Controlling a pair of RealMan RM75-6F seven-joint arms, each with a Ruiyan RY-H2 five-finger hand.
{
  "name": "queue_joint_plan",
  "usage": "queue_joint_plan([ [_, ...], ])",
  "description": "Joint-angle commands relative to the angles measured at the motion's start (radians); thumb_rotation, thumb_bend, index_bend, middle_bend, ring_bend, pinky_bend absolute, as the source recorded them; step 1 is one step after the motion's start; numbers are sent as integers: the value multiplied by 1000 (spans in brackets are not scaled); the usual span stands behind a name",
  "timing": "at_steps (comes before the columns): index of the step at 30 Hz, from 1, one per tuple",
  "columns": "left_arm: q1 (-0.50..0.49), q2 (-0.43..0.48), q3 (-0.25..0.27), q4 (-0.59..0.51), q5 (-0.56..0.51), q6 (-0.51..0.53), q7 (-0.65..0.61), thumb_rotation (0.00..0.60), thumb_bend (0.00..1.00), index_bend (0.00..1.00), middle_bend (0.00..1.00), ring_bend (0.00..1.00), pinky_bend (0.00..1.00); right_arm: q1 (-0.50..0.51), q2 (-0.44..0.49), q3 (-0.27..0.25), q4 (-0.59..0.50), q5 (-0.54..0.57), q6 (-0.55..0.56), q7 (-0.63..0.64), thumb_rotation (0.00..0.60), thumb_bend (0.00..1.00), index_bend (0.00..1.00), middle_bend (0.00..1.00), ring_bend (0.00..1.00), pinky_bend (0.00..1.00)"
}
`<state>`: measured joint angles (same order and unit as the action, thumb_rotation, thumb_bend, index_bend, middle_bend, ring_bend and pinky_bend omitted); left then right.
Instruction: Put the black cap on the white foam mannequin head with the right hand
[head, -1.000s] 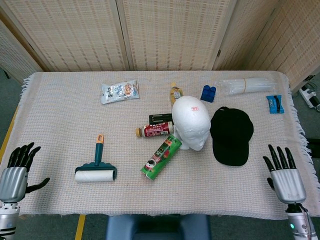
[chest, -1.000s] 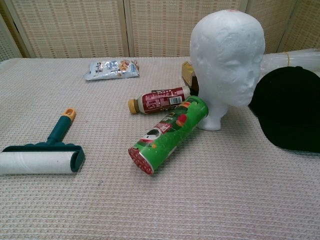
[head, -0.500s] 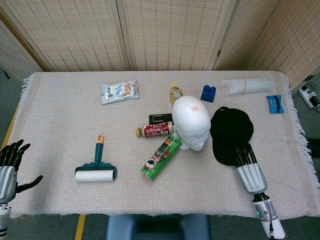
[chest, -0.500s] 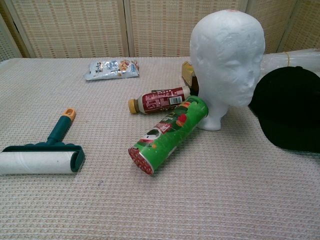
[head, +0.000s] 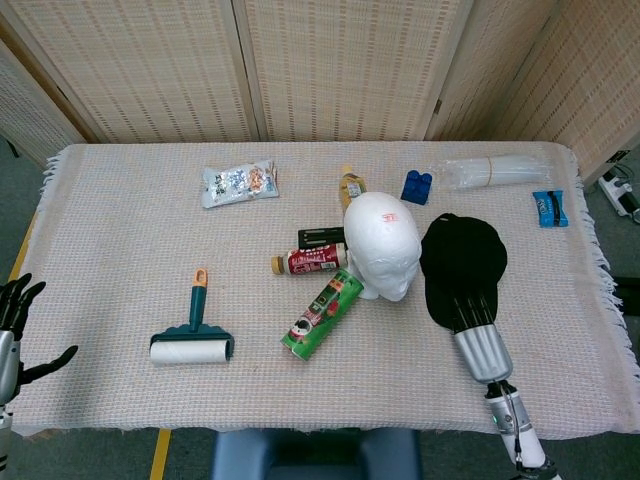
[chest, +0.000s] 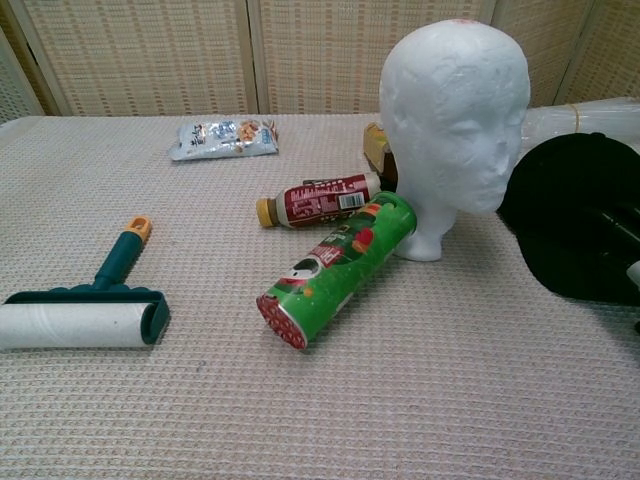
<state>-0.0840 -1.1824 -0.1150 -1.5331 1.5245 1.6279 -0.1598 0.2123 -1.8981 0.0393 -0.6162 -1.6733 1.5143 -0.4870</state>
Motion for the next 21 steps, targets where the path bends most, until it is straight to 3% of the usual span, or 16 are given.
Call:
queue_joint_plan([
  [1, 1, 1, -2, -1, 0, 4, -2, 600, 124, 154, 84, 19, 88, 14, -24, 1, 37, 6, 1, -7, 600, 142, 376, 0, 0, 0],
  [16, 1, -1, -13, 4, -9, 9, 0, 600, 123, 155, 91, 27, 88, 57, -71, 14, 137, 37, -24, -14, 600, 155, 414, 13, 0, 0],
  [21, -2, -12, -21, 9, -19, 11, 19, 600, 124, 155, 93, 31, 88, 66, -95, 17, 182, 52, -35, 16, 600, 201, 477, 36, 0, 0],
])
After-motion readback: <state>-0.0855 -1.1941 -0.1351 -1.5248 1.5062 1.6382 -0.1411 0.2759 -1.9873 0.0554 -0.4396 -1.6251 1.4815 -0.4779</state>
